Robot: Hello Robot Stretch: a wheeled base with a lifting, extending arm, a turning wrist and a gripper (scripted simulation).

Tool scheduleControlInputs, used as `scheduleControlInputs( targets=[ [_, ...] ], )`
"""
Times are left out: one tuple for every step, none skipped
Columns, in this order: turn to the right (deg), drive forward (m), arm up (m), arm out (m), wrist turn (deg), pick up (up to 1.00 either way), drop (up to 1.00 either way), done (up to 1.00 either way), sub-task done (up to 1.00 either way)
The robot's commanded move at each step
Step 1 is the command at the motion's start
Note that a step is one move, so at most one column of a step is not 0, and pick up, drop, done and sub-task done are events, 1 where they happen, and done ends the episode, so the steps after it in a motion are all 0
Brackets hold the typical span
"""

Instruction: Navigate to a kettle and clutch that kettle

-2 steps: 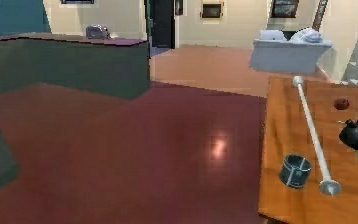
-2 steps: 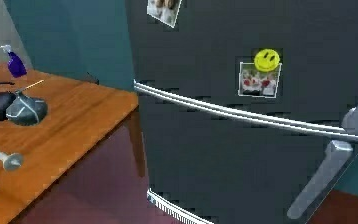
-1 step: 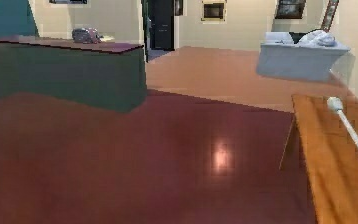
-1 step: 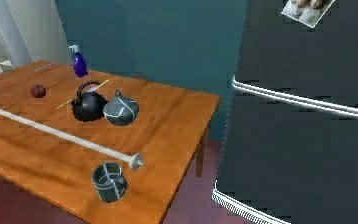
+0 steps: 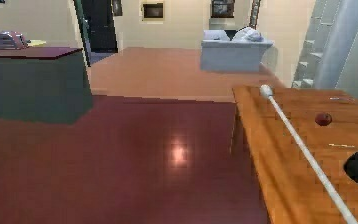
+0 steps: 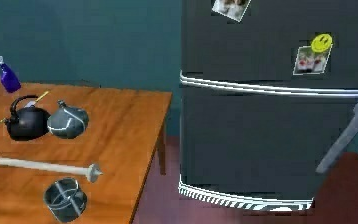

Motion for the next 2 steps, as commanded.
scheduleControlInputs(
  targets=[
    [0.0, 0.45, 0.00, 0.00, 0.0, 0.00, 0.00, 0.00, 0.00],
    [-15.0, 0.00, 0.00, 0.00, 0.0, 0.00, 0.00, 0.00, 0.00]
  ],
)
